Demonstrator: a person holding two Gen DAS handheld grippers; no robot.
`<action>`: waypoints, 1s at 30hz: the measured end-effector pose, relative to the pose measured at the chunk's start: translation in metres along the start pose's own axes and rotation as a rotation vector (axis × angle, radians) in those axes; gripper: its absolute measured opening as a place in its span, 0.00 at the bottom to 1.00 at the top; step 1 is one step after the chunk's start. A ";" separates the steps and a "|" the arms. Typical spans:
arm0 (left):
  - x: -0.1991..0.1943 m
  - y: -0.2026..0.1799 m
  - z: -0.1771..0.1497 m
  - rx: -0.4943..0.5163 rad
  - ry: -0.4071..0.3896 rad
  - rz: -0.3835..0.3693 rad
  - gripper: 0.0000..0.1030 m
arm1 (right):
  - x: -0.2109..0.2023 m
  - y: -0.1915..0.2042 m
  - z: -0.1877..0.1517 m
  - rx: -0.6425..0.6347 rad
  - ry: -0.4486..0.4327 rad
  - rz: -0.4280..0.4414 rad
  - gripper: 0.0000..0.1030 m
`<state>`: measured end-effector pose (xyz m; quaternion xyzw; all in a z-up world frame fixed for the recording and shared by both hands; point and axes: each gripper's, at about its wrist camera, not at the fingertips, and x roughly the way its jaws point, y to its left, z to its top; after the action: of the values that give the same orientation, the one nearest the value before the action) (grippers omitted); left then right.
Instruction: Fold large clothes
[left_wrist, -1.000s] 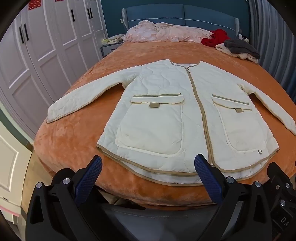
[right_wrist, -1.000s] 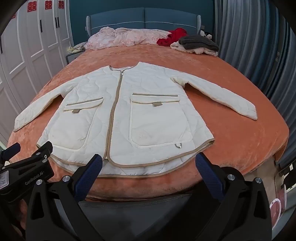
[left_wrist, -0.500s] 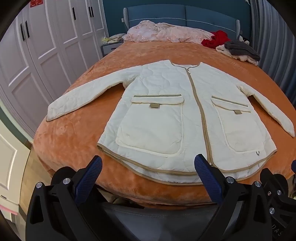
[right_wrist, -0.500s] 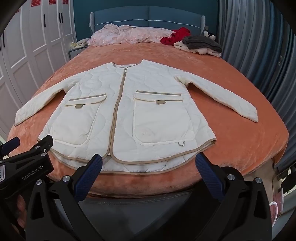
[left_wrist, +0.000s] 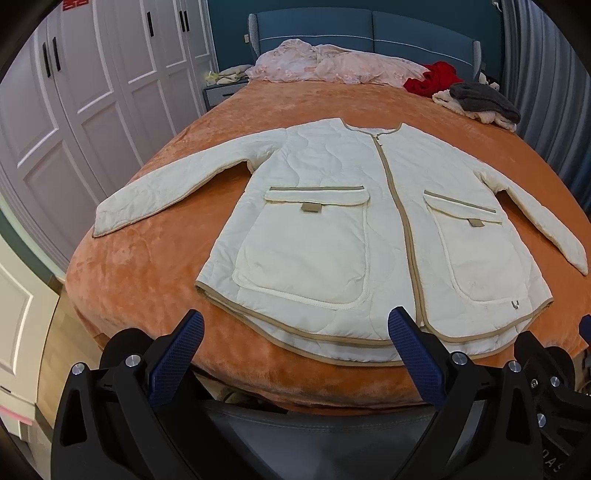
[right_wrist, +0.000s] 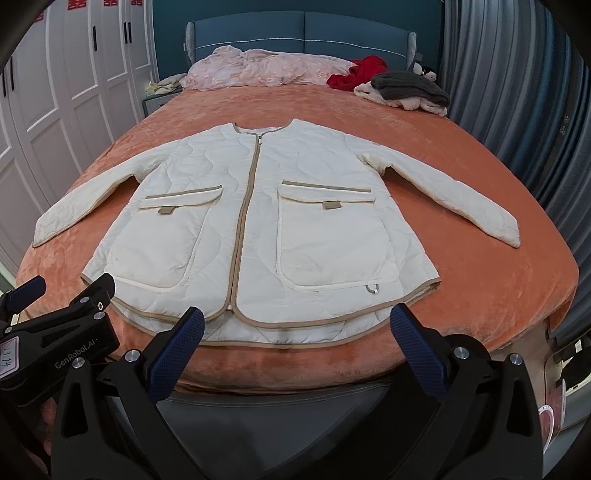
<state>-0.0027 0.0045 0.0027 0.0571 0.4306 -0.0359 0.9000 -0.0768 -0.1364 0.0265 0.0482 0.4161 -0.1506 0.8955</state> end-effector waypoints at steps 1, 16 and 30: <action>0.000 0.000 0.000 0.001 -0.001 0.000 0.95 | 0.000 0.000 0.000 0.000 0.000 0.000 0.95; 0.001 -0.003 -0.001 0.000 0.007 -0.003 0.95 | 0.002 0.002 -0.003 0.004 0.006 0.004 0.95; 0.001 -0.003 -0.001 -0.001 0.009 -0.002 0.95 | 0.002 0.001 -0.003 0.001 0.008 0.005 0.95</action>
<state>-0.0028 0.0020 0.0010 0.0566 0.4346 -0.0366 0.8981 -0.0772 -0.1358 0.0231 0.0505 0.4195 -0.1483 0.8941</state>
